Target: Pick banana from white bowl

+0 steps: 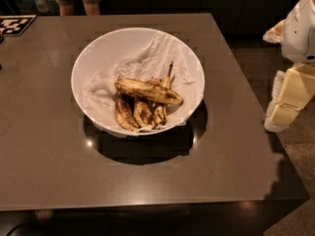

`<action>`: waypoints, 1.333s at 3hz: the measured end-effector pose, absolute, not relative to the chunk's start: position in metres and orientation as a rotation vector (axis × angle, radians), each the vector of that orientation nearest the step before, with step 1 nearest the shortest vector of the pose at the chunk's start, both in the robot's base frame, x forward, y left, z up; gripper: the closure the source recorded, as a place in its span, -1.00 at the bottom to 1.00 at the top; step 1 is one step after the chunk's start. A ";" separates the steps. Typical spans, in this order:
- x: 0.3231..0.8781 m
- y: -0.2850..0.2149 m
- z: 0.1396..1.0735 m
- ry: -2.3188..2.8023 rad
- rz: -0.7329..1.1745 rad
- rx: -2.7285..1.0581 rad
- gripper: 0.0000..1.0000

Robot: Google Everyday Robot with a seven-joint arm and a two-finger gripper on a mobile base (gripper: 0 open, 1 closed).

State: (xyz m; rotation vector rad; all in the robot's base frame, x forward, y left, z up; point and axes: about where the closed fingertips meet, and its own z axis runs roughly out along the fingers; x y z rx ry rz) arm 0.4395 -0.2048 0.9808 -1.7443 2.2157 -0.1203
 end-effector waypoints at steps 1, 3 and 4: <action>0.448 -0.182 0.986 2.191 -0.113 -1.825 -1.00; 0.462 -0.150 0.989 2.139 -0.104 -1.912 -1.00; 0.476 -0.131 0.984 2.126 -0.104 -1.925 -1.00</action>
Offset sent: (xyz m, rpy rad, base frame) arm 0.0233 0.0786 0.0020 -0.0850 0.1489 0.1973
